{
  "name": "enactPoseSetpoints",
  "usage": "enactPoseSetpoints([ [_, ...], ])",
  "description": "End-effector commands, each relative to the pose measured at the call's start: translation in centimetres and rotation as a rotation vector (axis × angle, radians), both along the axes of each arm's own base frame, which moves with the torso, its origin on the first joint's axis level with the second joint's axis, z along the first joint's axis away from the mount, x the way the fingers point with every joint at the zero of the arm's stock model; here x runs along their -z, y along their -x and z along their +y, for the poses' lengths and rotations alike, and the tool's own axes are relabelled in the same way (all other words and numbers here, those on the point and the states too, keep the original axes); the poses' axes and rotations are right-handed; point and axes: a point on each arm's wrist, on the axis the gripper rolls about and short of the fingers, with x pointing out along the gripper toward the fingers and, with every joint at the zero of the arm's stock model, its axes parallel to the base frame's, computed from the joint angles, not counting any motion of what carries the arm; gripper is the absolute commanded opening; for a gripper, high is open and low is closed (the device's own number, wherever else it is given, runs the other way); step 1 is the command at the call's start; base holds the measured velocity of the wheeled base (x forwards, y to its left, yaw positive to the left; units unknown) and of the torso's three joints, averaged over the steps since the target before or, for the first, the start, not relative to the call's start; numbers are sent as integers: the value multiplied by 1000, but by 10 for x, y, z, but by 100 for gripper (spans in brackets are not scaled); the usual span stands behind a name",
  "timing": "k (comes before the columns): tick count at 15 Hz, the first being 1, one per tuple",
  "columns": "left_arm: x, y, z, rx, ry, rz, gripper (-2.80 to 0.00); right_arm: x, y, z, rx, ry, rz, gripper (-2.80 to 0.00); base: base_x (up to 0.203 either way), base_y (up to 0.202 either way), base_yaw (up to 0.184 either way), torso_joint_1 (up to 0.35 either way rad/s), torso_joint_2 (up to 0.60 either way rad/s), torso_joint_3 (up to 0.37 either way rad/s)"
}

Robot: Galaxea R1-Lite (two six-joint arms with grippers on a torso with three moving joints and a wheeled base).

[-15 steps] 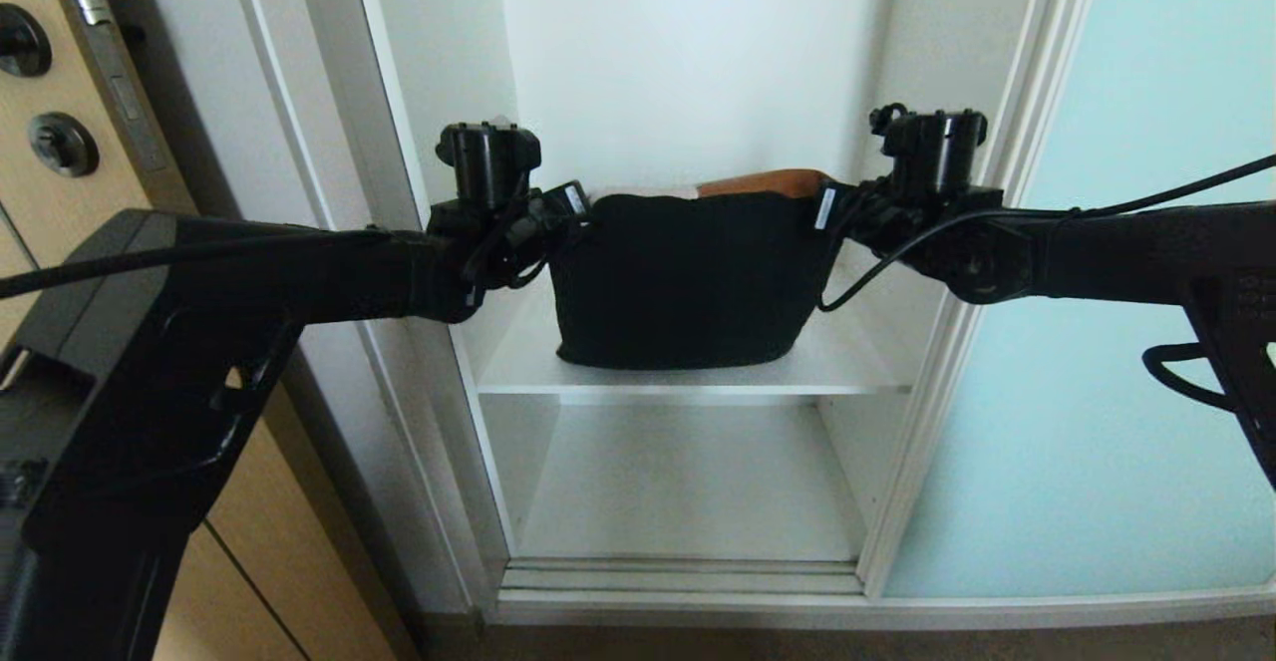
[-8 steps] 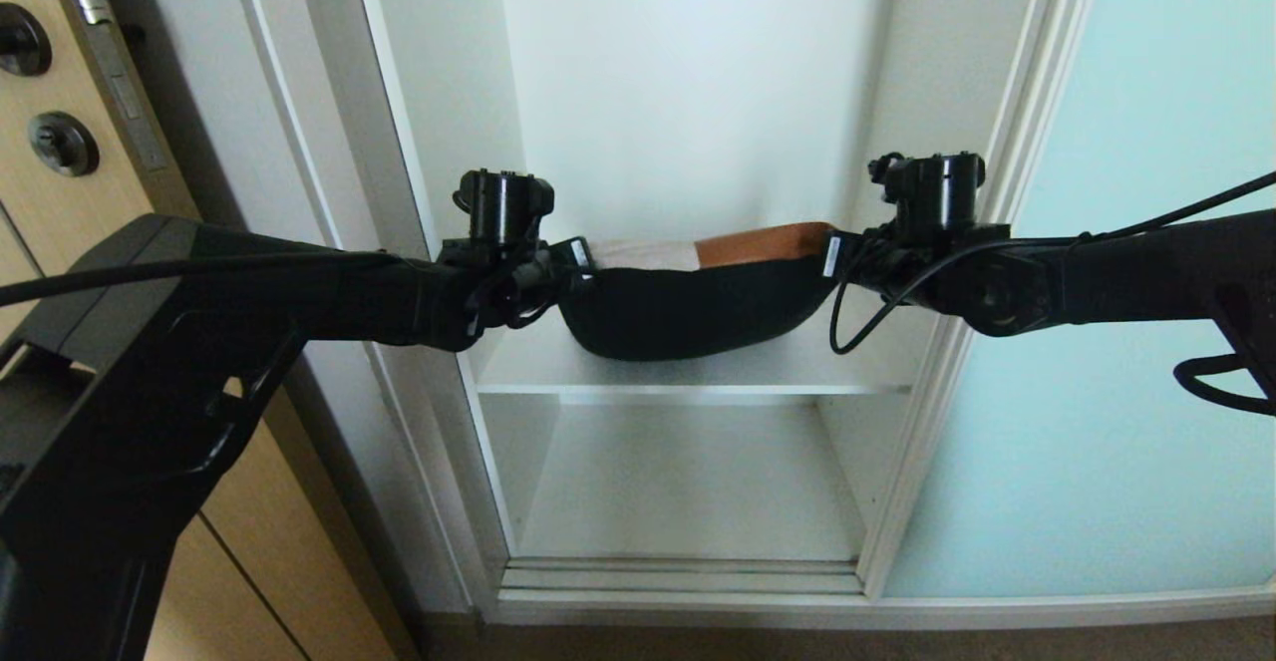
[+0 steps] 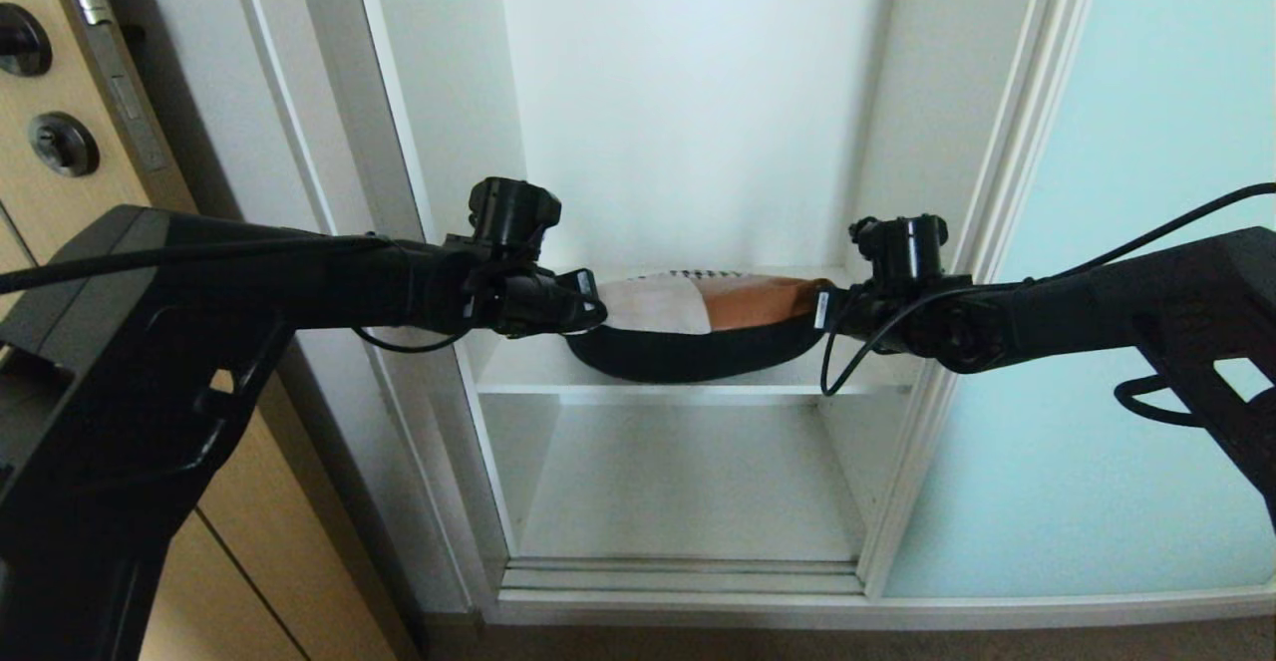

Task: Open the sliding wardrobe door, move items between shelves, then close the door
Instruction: Place the pillow on the higher shelf

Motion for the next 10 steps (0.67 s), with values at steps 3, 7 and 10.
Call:
enactPoseSetpoints([
  [3,30,-16,6,-24,-15,55,-280,41,-10,6,-5,-6,80,-280,0,0,0,0,0,0],
  [7,57,-37,16,-66,-14,81,-280,62,-18,16,-19,-4,99,-280,0,0,0,0,0,0],
  [10,67,-49,24,-97,-3,64,-280,67,-21,24,-29,-9,78,-280,0,0,0,0,0,0],
])
